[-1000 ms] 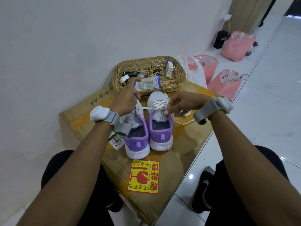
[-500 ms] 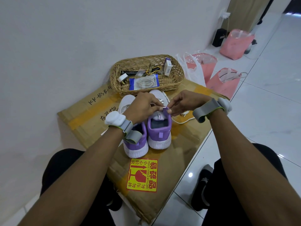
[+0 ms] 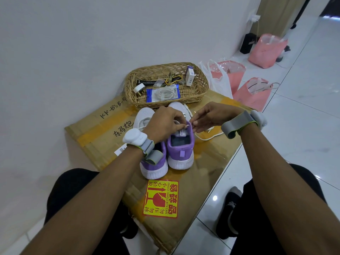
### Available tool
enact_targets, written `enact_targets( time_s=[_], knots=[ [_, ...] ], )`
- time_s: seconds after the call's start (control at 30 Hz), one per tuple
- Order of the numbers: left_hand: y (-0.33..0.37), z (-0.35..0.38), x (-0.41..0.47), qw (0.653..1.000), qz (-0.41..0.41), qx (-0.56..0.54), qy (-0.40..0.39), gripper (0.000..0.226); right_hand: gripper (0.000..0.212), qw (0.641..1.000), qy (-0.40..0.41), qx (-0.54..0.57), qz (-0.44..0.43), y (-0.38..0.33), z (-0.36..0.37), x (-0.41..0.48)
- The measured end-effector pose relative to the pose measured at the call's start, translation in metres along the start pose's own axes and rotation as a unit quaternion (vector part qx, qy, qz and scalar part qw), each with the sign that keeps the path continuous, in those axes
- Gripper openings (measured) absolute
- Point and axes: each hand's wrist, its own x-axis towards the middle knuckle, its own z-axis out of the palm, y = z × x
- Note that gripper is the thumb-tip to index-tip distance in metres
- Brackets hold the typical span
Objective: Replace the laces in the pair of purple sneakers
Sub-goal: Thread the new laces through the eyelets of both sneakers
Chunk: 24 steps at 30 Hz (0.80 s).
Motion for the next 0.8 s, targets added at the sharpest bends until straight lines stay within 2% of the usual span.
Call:
enact_targets(
  time_s=[0.2, 0.33, 0.4, 0.47, 0.53, 0.63, 0.7, 0.73, 0.8],
  knots=[
    [0.001, 0.004, -0.003, 0.999, 0.003, -0.041, -0.007, 0.006, 0.022, 0.999, 0.025, -0.03, -0.013, -0.001, 0.004, 0.0],
    [-0.002, 0.003, -0.003, 0.997, -0.001, -0.072, -0.01, 0.015, 0.015, 0.996, 0.038, -0.079, -0.006, -0.002, 0.004, 0.001],
    [-0.003, -0.002, -0.002, 0.997, 0.007, -0.07, -0.011, 0.022, 0.009, 0.993, 0.071, -0.09, -0.011, -0.001, 0.001, 0.0],
    [-0.006, -0.007, -0.001, 0.998, 0.004, -0.067, 0.013, 0.026, 0.007, 0.99, 0.135, -0.041, -0.023, -0.002, -0.001, -0.002],
    [-0.011, -0.009, -0.001, 0.997, -0.013, -0.058, 0.046, 0.029, 0.017, 0.98, 0.181, 0.065, -0.044, -0.006, -0.001, 0.0],
    [-0.012, -0.009, 0.0, 0.998, -0.033, -0.039, 0.044, 0.034, 0.033, 0.963, 0.181, 0.194, -0.046, -0.012, 0.006, 0.005],
    [-0.013, -0.009, 0.0, 0.998, -0.038, -0.021, 0.037, 0.037, 0.034, 0.958, 0.184, 0.218, -0.032, -0.01, 0.008, 0.011],
    [-0.013, -0.009, 0.001, 0.998, -0.04, -0.016, 0.038, 0.037, 0.034, 0.962, 0.191, 0.196, -0.027, -0.008, 0.006, 0.012],
    [-0.016, -0.008, 0.001, 0.998, -0.038, -0.012, 0.046, 0.037, 0.033, 0.972, 0.222, 0.062, -0.036, -0.003, 0.0, 0.01]
  ],
)
